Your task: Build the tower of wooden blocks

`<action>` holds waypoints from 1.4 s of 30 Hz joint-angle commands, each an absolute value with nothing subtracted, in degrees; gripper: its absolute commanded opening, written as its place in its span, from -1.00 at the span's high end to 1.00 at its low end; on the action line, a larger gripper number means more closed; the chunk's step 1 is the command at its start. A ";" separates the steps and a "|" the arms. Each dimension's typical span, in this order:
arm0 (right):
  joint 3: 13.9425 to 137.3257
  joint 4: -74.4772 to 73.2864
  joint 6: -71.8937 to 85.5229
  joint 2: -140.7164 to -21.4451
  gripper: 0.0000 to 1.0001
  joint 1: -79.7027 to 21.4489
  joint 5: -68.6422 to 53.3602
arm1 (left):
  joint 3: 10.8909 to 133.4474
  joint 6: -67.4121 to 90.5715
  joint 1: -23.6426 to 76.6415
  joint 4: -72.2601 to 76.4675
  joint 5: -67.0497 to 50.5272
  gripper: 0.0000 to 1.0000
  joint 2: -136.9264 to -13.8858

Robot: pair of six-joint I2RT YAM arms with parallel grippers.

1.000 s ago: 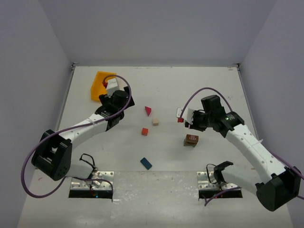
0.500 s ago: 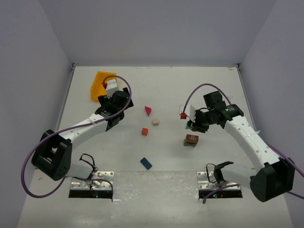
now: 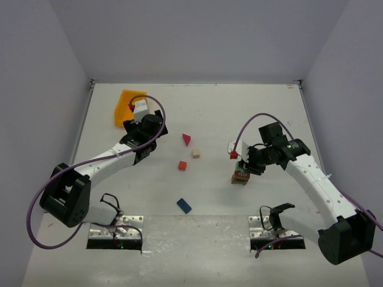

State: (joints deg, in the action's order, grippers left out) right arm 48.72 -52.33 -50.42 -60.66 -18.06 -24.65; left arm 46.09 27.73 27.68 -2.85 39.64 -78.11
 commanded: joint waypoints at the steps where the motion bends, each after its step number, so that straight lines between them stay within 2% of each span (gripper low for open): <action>1: 47.25 -49.63 -51.24 -59.68 0.68 -17.68 -26.51 | 47.27 28.46 27.25 -1.83 40.34 -1.00 -78.30; 42: 44.74 -48.60 -53.17 -62.82 0.59 -17.75 -26.42 | 48.32 27.86 27.25 -2.62 39.37 -1.00 -79.98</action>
State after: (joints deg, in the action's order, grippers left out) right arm 44.81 -49.72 -52.33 -62.61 -18.06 -24.70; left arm 46.09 27.70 27.68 -3.36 39.35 -79.90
